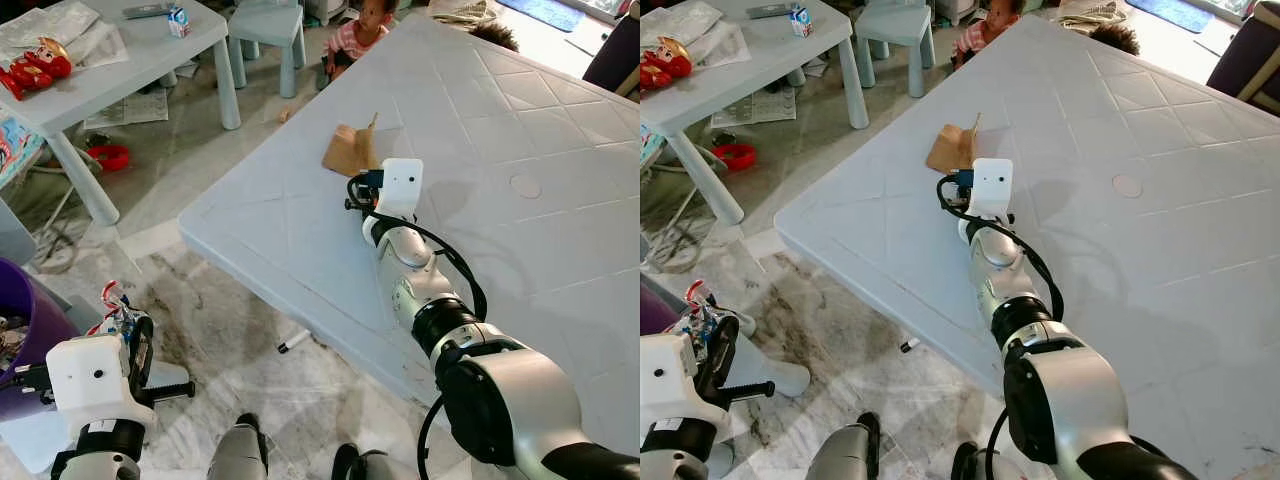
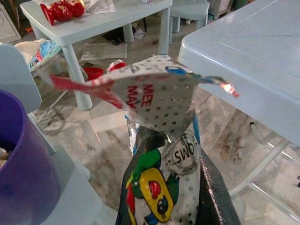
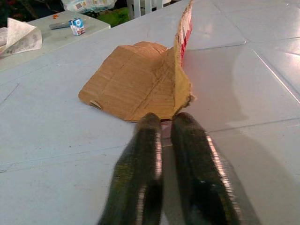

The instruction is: Picking trash to rubbish bin

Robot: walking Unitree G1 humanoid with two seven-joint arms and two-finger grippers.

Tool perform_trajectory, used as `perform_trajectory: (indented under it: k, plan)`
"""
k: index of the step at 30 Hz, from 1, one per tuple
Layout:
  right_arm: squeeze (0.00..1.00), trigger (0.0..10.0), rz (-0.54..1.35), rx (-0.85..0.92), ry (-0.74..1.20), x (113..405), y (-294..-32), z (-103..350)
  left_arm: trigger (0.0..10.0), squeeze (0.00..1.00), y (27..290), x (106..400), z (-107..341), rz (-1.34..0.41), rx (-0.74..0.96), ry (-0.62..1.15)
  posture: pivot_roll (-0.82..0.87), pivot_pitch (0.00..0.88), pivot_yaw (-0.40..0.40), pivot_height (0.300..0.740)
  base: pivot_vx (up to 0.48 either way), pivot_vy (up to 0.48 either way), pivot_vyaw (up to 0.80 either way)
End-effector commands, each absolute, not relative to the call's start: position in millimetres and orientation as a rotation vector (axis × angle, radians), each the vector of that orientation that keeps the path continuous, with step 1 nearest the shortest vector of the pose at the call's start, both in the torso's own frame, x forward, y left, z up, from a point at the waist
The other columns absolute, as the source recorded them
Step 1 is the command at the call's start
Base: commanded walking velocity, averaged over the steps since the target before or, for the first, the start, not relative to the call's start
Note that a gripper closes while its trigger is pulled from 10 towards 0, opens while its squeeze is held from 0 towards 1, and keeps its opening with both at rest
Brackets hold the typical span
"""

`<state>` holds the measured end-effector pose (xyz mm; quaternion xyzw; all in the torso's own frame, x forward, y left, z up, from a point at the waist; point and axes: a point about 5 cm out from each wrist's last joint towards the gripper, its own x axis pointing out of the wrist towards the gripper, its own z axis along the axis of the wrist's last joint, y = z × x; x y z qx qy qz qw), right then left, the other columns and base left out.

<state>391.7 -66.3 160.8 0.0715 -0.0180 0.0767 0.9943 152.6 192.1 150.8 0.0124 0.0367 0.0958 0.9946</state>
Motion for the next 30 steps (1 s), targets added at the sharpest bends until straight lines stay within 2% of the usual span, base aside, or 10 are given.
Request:
perform_trajectory:
  k: [1,14,15,17,18,19,20,30]
  plan:
    - [0.0,0.0,0.142,0.147,0.047,387,-68,142,0.0,0.0,192,150,153,0.196,0.025,0.072,0.5,0.262,-0.123,0.74,0.0,0.0,0.0]
    - [0.0,0.0,0.148,0.1,-0.001,390,-80,148,0.0,0.0,193,165,158,0.227,0.024,0.022,0.46,0.23,-0.126,0.74,0.0,0.0,0.0]
    - [0.0,4.4,0.149,0.089,-0.004,390,-83,147,0.0,0.0,191,169,160,0.219,0.015,0.007,0.45,0.222,-0.127,0.74,0.0,0.0,0.0]
    - [0.0,4.4,0.147,0.085,-0.005,390,-84,147,0.0,0.0,190,171,160,0.216,0.007,-0.003,0.45,0.222,-0.127,0.74,0.0,0.0,0.0]
    - [0.73,10.0,0.153,0.09,-0.009,390,-85,147,0.0,0.0,189,173,161,0.211,0.006,-0.007,0.44,0.212,-0.127,0.74,0.0,0.0,0.0]
    - [0.73,10.0,0.153,0.09,-0.009,390,-85,147,0.0,0.0,189,173,161,0.211,0.006,-0.007,0.44,0.212,-0.127,0.74,0.0,0.0,0.0]
    - [1.0,10.0,0.168,0.087,-0.029,389,-87,148,0.0,0.0,187,179,162,0.196,0.005,-0.019,0.42,0.201,-0.129,0.74,0.0,0.0,0.0]
    - [1.0,10.0,0.192,0.09,-0.076,388,-99,150,0.0,0.0,179,202,162,0.155,-0.018,-0.058,0.35,0.141,-0.133,0.74,0.0,0.0,0.0]
